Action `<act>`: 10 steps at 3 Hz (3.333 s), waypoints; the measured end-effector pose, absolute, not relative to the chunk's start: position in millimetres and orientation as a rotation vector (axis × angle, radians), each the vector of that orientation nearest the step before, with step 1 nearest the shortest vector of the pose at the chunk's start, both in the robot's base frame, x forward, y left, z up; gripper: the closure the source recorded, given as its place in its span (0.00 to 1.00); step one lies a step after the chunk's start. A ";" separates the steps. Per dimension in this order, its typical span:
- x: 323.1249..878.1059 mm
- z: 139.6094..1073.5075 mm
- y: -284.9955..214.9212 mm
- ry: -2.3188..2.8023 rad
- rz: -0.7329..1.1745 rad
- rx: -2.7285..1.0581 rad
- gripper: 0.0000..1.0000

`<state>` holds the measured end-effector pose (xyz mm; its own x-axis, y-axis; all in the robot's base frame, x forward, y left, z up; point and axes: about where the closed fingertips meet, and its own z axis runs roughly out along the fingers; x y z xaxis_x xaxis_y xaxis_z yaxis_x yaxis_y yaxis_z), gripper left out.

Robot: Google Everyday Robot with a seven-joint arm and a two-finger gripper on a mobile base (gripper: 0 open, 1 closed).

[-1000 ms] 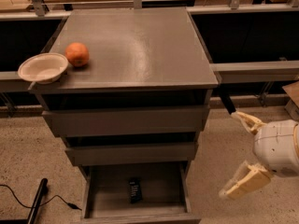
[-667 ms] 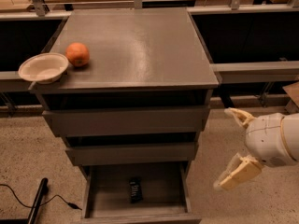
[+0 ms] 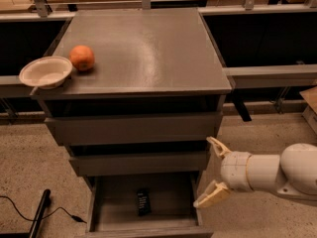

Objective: Pick rxbar blueberry from bottom drawer and place on counter

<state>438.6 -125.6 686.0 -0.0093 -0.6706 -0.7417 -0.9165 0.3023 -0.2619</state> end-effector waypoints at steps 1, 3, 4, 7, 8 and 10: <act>454.5 635.1 -110.2 1.679 0.356 -1.479 0.00; 463.8 587.5 -93.8 1.609 0.402 -1.527 0.00; 477.3 564.8 -84.9 1.581 0.472 -1.514 0.00; 494.6 444.9 -43.4 1.618 0.704 -1.484 0.00; 495.9 408.4 -30.3 1.652 0.728 -1.472 0.00; 506.2 307.6 -1.7 1.649 0.832 -1.331 0.00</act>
Offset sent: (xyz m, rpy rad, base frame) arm 0.0358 0.0414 -0.1373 0.0203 -0.0955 0.1836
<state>506.2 -1.7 307.6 -0.0848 -0.4200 -0.9036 -0.9763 0.2162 -0.0088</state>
